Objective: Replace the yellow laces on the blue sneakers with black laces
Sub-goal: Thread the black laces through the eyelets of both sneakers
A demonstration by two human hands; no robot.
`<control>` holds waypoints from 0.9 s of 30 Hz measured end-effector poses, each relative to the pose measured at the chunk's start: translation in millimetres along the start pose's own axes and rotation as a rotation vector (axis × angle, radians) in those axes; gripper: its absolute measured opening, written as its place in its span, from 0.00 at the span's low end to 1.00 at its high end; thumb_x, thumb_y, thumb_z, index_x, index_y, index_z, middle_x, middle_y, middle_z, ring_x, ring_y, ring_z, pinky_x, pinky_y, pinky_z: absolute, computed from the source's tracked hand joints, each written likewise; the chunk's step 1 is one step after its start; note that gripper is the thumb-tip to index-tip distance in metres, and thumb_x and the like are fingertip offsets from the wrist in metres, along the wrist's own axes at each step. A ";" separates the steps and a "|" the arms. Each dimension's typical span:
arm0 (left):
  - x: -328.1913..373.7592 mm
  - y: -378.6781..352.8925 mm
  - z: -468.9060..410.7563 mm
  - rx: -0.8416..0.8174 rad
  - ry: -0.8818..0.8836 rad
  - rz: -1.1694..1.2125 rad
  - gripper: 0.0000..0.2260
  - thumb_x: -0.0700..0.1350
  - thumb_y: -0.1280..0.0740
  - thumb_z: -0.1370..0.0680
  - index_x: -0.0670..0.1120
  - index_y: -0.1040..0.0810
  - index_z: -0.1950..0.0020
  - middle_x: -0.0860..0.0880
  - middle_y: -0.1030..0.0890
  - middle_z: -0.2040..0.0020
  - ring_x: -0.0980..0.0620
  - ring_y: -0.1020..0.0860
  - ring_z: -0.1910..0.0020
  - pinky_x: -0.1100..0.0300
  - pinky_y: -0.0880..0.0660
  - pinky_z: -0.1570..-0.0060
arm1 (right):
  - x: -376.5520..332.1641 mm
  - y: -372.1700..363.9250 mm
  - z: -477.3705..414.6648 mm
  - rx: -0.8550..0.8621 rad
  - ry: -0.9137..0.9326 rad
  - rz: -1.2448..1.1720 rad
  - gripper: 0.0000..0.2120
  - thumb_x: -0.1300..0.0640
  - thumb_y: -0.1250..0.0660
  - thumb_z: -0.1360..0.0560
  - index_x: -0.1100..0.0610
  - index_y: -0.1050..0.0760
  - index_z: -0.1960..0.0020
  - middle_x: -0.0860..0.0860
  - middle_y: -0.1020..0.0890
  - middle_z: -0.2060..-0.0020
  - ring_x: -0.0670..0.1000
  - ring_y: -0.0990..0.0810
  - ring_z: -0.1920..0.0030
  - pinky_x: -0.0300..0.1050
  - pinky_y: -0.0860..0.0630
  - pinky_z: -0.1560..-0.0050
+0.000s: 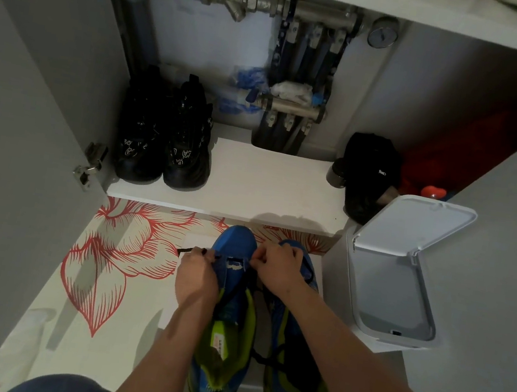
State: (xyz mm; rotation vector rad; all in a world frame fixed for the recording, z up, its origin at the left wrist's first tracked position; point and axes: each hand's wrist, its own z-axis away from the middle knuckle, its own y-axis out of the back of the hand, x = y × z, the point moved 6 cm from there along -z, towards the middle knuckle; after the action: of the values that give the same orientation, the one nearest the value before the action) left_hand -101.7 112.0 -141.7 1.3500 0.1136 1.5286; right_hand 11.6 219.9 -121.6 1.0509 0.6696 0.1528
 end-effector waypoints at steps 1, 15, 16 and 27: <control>-2.1 -0.4 -0.3 0.002 0.036 0.033 0.13 0.40 0.44 0.18 0.37 0.26 0.38 0.38 0.24 0.42 0.42 0.25 0.43 0.60 0.34 0.54 | 0.2 -0.2 -0.2 -0.004 -0.001 0.005 0.09 0.57 0.40 0.23 0.48 0.30 0.61 0.52 0.21 0.47 0.54 0.32 0.39 0.47 0.45 0.38; -0.7 8.1 4.4 0.005 0.193 0.295 0.15 0.43 0.47 0.17 0.34 0.28 0.39 0.35 0.25 0.41 0.37 0.26 0.41 0.50 0.30 0.43 | 3.1 6.0 -4.2 0.020 -0.009 0.048 0.14 0.57 0.45 0.22 0.56 0.22 0.47 0.53 0.21 0.47 0.55 0.32 0.39 0.48 0.49 0.34; 4.9 7.7 7.5 -0.019 0.151 0.270 0.14 0.45 0.46 0.18 0.36 0.28 0.42 0.36 0.24 0.43 0.38 0.25 0.43 0.51 0.29 0.45 | 2.9 8.6 -3.6 0.036 -0.011 0.038 0.14 0.56 0.46 0.21 0.57 0.22 0.47 0.54 0.21 0.49 0.54 0.32 0.40 0.47 0.49 0.35; -0.9 3.1 6.5 0.024 0.086 0.318 0.05 0.42 0.36 0.22 0.42 0.27 0.56 0.41 0.22 0.58 0.44 0.25 0.60 0.55 0.31 0.60 | -13.1 5.0 13.8 -0.005 0.039 0.083 0.13 0.43 0.36 0.26 0.52 0.30 0.51 0.51 0.21 0.51 0.55 0.31 0.38 0.53 0.51 0.29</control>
State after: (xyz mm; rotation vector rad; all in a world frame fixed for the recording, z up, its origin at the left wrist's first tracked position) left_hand -98.8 106.5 -138.0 1.3680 -0.0315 1.8568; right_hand 10.1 206.5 -107.3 1.0735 0.6612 0.2475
